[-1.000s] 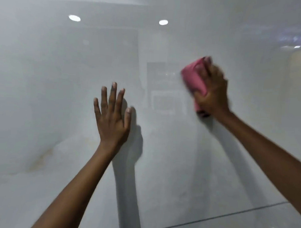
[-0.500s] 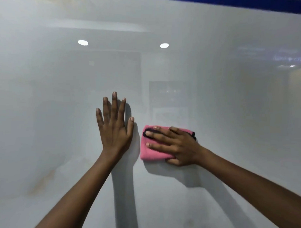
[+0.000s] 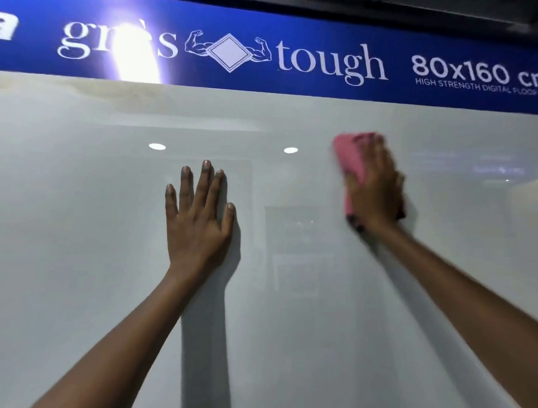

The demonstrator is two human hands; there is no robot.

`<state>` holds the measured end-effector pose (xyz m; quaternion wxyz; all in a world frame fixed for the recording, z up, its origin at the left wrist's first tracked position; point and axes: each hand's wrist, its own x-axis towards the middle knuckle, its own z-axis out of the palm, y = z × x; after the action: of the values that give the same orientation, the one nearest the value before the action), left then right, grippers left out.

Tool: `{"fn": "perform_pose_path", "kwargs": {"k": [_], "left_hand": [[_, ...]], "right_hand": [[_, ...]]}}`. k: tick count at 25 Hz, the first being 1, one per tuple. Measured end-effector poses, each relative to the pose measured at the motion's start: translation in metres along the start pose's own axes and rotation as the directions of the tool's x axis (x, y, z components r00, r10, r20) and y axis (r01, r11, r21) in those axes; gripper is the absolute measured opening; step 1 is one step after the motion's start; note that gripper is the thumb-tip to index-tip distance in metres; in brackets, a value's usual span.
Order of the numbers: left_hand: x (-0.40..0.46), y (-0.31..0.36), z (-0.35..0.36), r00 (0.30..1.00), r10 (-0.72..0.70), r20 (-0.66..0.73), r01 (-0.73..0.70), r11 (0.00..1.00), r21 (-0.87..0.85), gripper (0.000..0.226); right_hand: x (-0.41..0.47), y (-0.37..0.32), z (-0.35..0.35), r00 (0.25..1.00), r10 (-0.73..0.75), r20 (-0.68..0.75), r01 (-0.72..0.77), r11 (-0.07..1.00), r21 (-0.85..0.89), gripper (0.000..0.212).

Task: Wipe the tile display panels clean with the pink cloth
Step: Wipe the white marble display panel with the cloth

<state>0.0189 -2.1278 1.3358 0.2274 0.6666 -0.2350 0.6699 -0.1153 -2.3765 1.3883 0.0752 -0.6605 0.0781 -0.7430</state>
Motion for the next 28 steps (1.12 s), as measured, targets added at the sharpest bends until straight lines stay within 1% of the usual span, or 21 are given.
{"fn": "perform_pose_path", "kwargs": {"k": [1, 2, 3, 4, 5, 6, 7, 9, 11, 12, 14, 15, 16, 17, 19, 21, 22, 23, 24, 26, 28], "left_hand": [[0.0, 0.0, 0.0, 1.0, 0.002, -0.002, -0.002, 1.0, 0.002, 0.061], [-0.001, 0.0, -0.001, 1.0, 0.005, -0.002, -0.005, 1.0, 0.007, 0.062], [0.0, -0.001, -0.002, 1.0, 0.004, -0.004, -0.004, 1.0, 0.005, 0.062], [0.002, 0.001, -0.003, 1.0, -0.001, -0.009, 0.001, 1.0, -0.005, 0.062], [0.009, 0.004, -0.005, 1.0, -0.003, -0.019, 0.003, 1.0, -0.011, 0.061], [0.02, 0.008, -0.007, 0.999, 0.003, -0.035, -0.003, 1.0, -0.012, 0.06], [0.034, 0.013, -0.008, 0.999, 0.008, -0.047, -0.009, 1.0, -0.014, 0.061], [0.058, 0.023, -0.006, 1.0, -0.013, -0.019, 0.013, 0.999, -0.03, 0.069], [0.063, 0.03, 0.005, 0.999, -0.042, -0.006, 0.042, 0.999, -0.005, 0.074], [0.06, 0.031, 0.01, 0.999, -0.044, -0.018, 0.044, 0.999, 0.012, 0.073], [0.055, 0.029, 0.014, 0.998, -0.047, -0.045, 0.048, 0.998, 0.028, 0.07], [0.054, 0.028, 0.014, 0.998, -0.045, -0.047, 0.046, 0.998, 0.029, 0.069], [0.055, 0.029, 0.014, 0.998, -0.039, -0.044, 0.04, 0.999, 0.03, 0.069], [0.056, 0.028, 0.014, 0.998, -0.033, -0.044, 0.035, 0.999, 0.03, 0.068], [0.057, 0.029, 0.016, 0.998, -0.024, -0.065, 0.027, 0.999, 0.04, 0.067], [0.056, 0.028, 0.017, 0.997, -0.016, -0.074, 0.021, 0.998, 0.064, 0.066], [0.055, 0.027, 0.016, 0.997, -0.019, -0.068, 0.024, 0.997, 0.071, 0.066], [0.054, 0.027, 0.015, 0.998, -0.029, -0.054, 0.033, 0.997, 0.075, 0.066], [0.054, 0.028, 0.013, 0.999, -0.042, -0.033, 0.044, 0.996, 0.077, 0.067], [0.055, 0.03, 0.012, 0.998, -0.063, 0.013, 0.062, 0.996, 0.062, 0.068], [0.057, 0.028, 0.01, 0.997, -0.072, 0.028, 0.071, 0.996, 0.057, 0.07]], "right_hand": [[-0.041, -0.019, 0.007, 0.978, -0.193, 0.078, 0.189, 0.98, 0.061, 0.067], [-0.084, -0.033, 0.011, 0.879, -0.446, 0.171, 0.438, 0.895, 0.087, 0.068], [-0.116, -0.038, 0.011, 0.704, -0.658, 0.266, 0.662, 0.744, 0.091, 0.07], [-0.123, -0.037, 0.009, 0.53, -0.778, 0.337, 0.803, 0.588, 0.097, 0.071], [-0.109, -0.033, 0.008, 0.442, -0.828, 0.346, 0.856, 0.504, 0.112, 0.072], [-0.083, -0.028, 0.008, 0.472, -0.824, 0.313, 0.847, 0.522, 0.097, 0.073], [-0.05, -0.021, 0.011, 0.593, -0.761, 0.264, 0.774, 0.629, 0.073, 0.074], [0.022, 0.0, 0.01, 0.866, -0.481, 0.138, 0.484, 0.875, 0.009, 0.076], [0.079, 0.038, -0.008, 0.991, -0.133, 0.007, 0.133, 0.988, -0.08, 0.07], [0.095, 0.052, -0.02, 0.995, 0.061, -0.074, -0.068, 0.993, -0.101, 0.064], [0.107, 0.051, -0.024, 0.887, 0.42, -0.193, -0.436, 0.899, -0.049, 0.054], [0.103, 0.031, -0.016, 0.844, 0.493, -0.209, -0.505, 0.863, -0.001, 0.05], [0.096, 0.003, -0.002, 0.856, 0.464, -0.227, -0.465, 0.884, 0.051, 0.044], [0.083, -0.031, 0.013, 0.91, 0.345, -0.231, -0.333, 0.939, 0.091, 0.038], [0.056, -0.093, 0.044, 0.987, -0.108, -0.121, 0.109, 0.994, -0.004, 0.043], [0.051, -0.124, 0.052, 0.873, -0.469, 0.138, 0.482, 0.871, -0.092, 0.066], [0.064, -0.126, 0.044, 0.8, -0.553, 0.233, 0.587, 0.802, -0.112, 0.072], [0.08, -0.114, 0.033, 0.778, -0.569, 0.266, 0.615, 0.775, -0.141, 0.074], [0.096, -0.095, 0.022, 0.814, -0.521, 0.258, 0.568, 0.806, -0.167, 0.07], [0.132, -0.032, -0.001, 0.958, -0.251, 0.143, 0.271, 0.951, -0.151, 0.05], [0.149, 0.031, -0.024, 1.0, 0.029, -0.002, -0.029, 0.986, -0.165, 0.047]]}}
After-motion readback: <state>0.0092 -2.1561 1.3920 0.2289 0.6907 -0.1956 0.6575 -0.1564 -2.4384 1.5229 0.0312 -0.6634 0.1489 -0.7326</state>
